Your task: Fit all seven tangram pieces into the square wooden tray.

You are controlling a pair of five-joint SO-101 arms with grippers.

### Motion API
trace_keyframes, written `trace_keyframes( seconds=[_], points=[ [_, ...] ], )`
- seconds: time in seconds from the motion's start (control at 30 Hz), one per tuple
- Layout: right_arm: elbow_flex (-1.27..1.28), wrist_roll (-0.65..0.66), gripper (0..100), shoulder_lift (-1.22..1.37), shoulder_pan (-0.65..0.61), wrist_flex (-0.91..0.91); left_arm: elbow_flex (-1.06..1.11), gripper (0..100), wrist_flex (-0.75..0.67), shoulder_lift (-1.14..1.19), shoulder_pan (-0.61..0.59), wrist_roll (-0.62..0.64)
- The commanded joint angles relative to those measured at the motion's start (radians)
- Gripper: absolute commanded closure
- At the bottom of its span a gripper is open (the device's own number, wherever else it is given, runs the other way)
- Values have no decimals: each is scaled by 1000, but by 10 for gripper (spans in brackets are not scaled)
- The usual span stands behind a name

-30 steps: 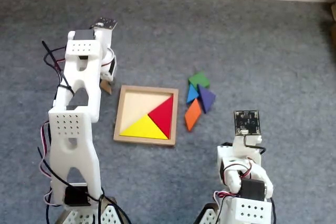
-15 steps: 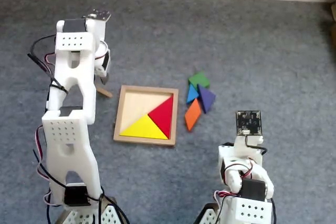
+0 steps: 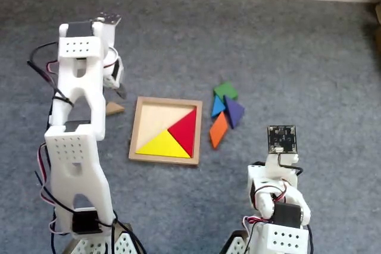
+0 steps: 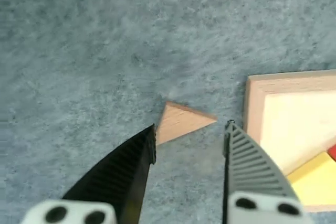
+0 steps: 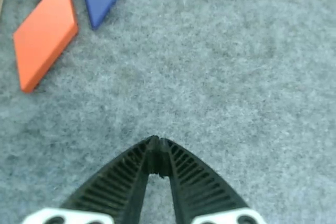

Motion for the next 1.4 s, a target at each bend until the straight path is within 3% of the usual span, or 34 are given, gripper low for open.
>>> trace_keyframes(
  seconds=[0.0, 0.17, 0.3, 0.63, 1.0, 1.37],
  points=[
    [81, 12, 982, -12, 15, 1, -45, 776, 15, -76, -38, 3],
    [81, 12, 982, -12, 15, 1, 10, 775, 14, -68, -48, -17],
    [81, 12, 982, -12, 15, 1, 90, 775, 8, -65, -35, -140],
    [81, 12, 982, -12, 15, 1, 338, 774, -311, -65, -19, -281],
    [81, 12, 982, -12, 15, 1, 341, 774, -347, -65, 8, -516],
    [81, 12, 982, -12, 15, 1, 349, 775, -385, -65, 25, -647]
  ],
)
